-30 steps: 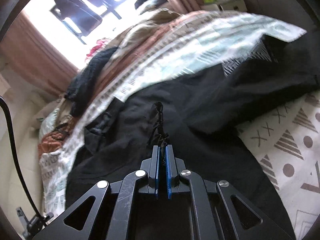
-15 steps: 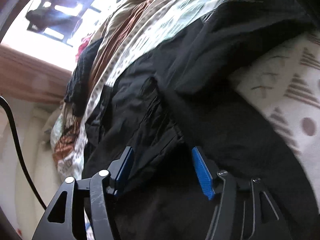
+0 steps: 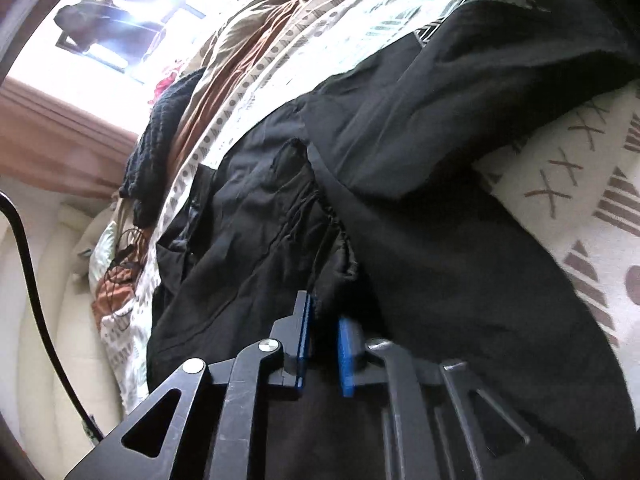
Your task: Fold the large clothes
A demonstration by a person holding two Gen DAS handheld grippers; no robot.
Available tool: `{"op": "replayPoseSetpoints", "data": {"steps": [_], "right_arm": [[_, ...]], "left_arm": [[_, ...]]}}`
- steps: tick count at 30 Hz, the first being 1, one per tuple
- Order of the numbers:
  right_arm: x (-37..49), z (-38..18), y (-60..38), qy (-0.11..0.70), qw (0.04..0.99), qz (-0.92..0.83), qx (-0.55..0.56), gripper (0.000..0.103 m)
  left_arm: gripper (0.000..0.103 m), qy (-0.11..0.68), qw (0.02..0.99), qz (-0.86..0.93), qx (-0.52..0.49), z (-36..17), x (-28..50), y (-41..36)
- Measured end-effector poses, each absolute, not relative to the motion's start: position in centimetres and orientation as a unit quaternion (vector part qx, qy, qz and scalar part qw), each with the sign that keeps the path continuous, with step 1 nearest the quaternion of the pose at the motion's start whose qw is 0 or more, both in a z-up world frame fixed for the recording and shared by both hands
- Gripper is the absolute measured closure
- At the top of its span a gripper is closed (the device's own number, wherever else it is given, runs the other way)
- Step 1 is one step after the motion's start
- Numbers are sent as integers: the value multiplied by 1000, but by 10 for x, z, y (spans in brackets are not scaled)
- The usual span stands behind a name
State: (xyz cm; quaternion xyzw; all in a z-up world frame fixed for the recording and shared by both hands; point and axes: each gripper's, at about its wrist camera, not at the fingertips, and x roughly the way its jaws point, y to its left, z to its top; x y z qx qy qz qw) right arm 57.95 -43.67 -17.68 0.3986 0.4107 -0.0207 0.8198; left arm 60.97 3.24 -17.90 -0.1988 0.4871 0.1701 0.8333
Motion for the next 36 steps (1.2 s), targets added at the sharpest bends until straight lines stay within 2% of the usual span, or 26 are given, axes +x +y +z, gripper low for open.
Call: {"op": "replayPoseSetpoints", "data": {"steps": [2, 4, 17, 23, 27, 30, 33, 34, 35, 36], "right_arm": [[571, -167, -445, 394, 829, -35, 397, 49], [560, -156, -456, 369, 837, -47, 401, 40], [520, -152, -544, 308, 836, -141, 431, 40], [517, -158, -583, 294, 835, -178, 429, 40], [518, -168, -607, 286, 828, -196, 441, 40], [521, -171, -624, 274, 828, -209, 443, 47], [518, -175, -639, 262, 825, -221, 450, 61], [517, -177, -642, 258, 824, -226, 452, 75], [514, -178, -644, 255, 823, -231, 451, 95], [510, -177, -643, 249, 825, -230, 451, 96]], "left_arm": [[22, 476, 837, 157, -220, -171, 605, 33], [22, 461, 846, 144, -224, -160, 600, 29], [21, 421, 875, 67, -229, -128, 585, -8], [16, 414, 877, 49, -241, -127, 584, -17], [5, 400, 880, 55, -249, -126, 580, -18], [4, 402, 877, 48, -258, -130, 579, -21], [4, 407, 875, 34, -261, -131, 580, -25], [4, 406, 876, 34, -258, -130, 580, -26], [4, 404, 877, 35, -257, -129, 580, -26], [4, 402, 878, 34, -257, -128, 579, -27]]}}
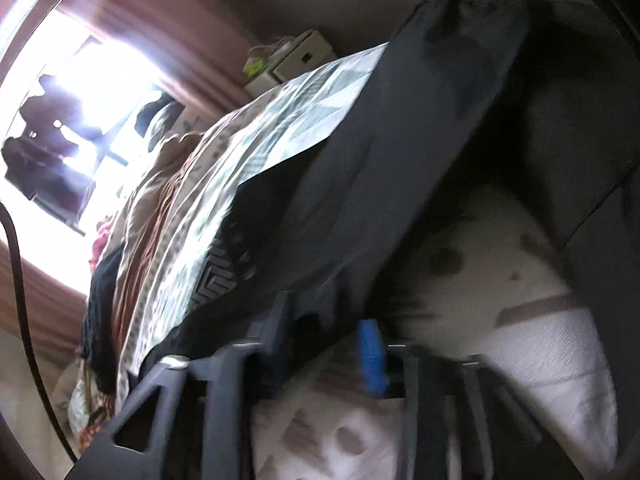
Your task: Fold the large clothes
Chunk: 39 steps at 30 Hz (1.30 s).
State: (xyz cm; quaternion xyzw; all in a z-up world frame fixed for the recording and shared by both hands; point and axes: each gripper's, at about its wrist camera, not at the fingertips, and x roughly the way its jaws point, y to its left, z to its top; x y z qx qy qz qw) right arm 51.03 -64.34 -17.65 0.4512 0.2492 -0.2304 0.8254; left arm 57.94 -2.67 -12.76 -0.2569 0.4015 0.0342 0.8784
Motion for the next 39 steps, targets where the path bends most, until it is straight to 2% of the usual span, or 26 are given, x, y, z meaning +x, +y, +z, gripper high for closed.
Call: {"op": "replayPoseSetpoints", "data": {"steps": [8, 12, 19, 25, 31, 37, 39], "right_arm": [[494, -91, -598, 172, 877, -186, 408, 98], [490, -43, -559, 140, 903, -136, 382, 98], [503, 0, -469, 143, 932, -42, 330, 98], [517, 7, -407, 169, 942, -7, 290, 98], [533, -9, -367, 208, 938, 20, 275, 98], [569, -57, -319, 279, 922, 58, 262, 98], [582, -84, -303, 323, 905, 73, 266, 95]], "left_arm": [[4, 380, 892, 26, -244, -111, 573, -27], [0, 357, 902, 21, -241, -97, 567, -29], [0, 340, 908, 10, -245, -82, 559, -25], [0, 340, 902, -5, -266, -78, 558, -11], [0, 340, 894, 11, -292, -80, 555, 13], [1, 340, 887, 26, -311, -84, 554, 32], [1, 343, 884, 29, -315, -86, 555, 34]]}}
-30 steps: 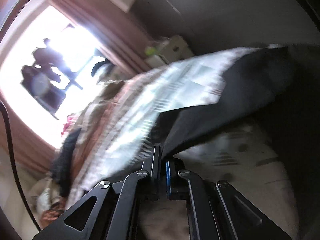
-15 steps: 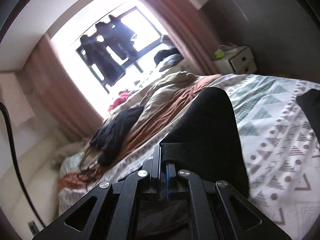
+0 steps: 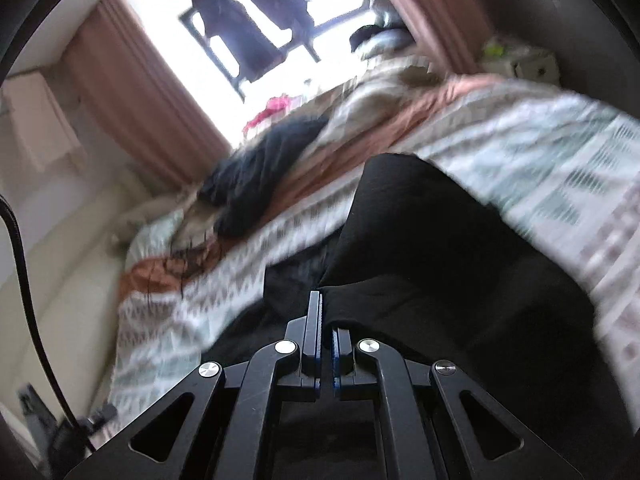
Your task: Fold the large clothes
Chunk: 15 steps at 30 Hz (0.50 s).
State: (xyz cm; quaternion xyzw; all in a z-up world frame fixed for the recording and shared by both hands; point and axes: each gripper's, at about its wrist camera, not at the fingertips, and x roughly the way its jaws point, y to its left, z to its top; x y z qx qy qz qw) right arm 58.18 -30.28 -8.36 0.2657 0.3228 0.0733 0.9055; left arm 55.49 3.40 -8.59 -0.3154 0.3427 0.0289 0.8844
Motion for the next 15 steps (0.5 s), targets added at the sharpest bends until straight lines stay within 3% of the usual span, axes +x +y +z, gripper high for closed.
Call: {"op": "replayPoseSetpoints", "data": {"steps": [1, 2, 4, 7, 11, 15], "right_arm": [[589, -101, -295, 357, 891, 79, 269, 90], [593, -114, -290, 380, 879, 87, 274, 72], [599, -143, -282, 434, 845, 100, 295, 53], [588, -157, -286, 449, 829, 95, 319, 53], [563, -154, -311, 431, 825, 71, 359, 40], [544, -160, -333, 427, 817, 47, 385, 40]], "left_arm": [[1, 343, 883, 26, -320, -87, 555, 34], [1, 343, 882, 23, -322, -87, 555, 34], [1, 341, 885, 19, -316, -85, 554, 31], [1, 337, 891, 25, -304, -83, 553, 28], [1, 347, 888, 20, -300, -86, 557, 23], [1, 346, 891, 12, -294, -86, 556, 17]]}}
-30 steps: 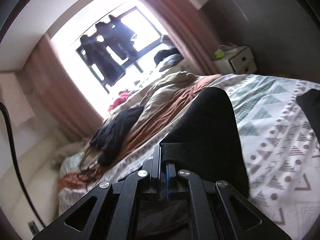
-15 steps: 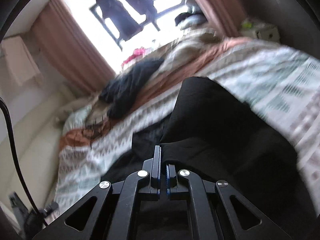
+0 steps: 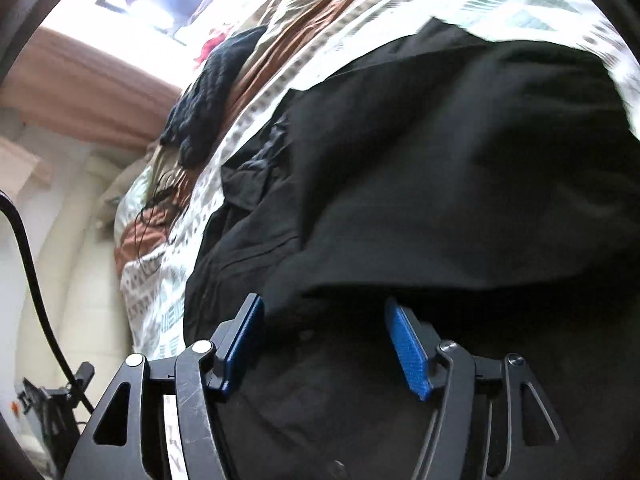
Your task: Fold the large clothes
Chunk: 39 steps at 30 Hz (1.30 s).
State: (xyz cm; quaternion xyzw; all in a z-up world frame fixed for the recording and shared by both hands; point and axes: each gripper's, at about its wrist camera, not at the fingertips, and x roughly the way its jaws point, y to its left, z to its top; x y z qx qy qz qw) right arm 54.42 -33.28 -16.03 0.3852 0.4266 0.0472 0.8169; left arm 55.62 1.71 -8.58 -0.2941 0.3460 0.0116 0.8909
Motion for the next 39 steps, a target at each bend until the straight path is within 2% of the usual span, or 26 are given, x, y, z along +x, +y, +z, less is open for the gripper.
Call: {"op": "replayPoseSetpoints", "data": {"steps": [12, 13, 15, 16, 17, 19, 28, 35, 39], "right_arm": [[511, -176, -414, 367, 795, -63, 479, 40], [509, -179, -419, 359, 790, -68, 492, 43], [509, -183, -426, 344, 785, -87, 507, 58], [510, -183, -428, 342, 788, -98, 502, 77], [510, -184, -429, 340, 791, -106, 497, 90], [506, -182, -432, 327, 788, -94, 513, 94], [499, -108, -392, 257, 866, -30, 428, 97], [504, -73, -341, 238, 897, 28, 372, 97], [513, -62, -311, 234, 906, 56, 348, 97]], "left_arm": [[1, 338, 903, 25, -265, -81, 551, 8], [1, 338, 902, 32, -266, -81, 548, 9], [1, 336, 899, 37, -278, -81, 540, 12], [1, 334, 897, 35, -286, -82, 535, 14], [1, 332, 898, 32, -288, -82, 530, 15], [1, 331, 901, 41, -276, -84, 520, 17], [1, 341, 883, 90, -310, -92, 500, 57], [1, 341, 893, 95, -279, -83, 490, 76], [1, 325, 890, 115, -299, -82, 478, 104]]}}
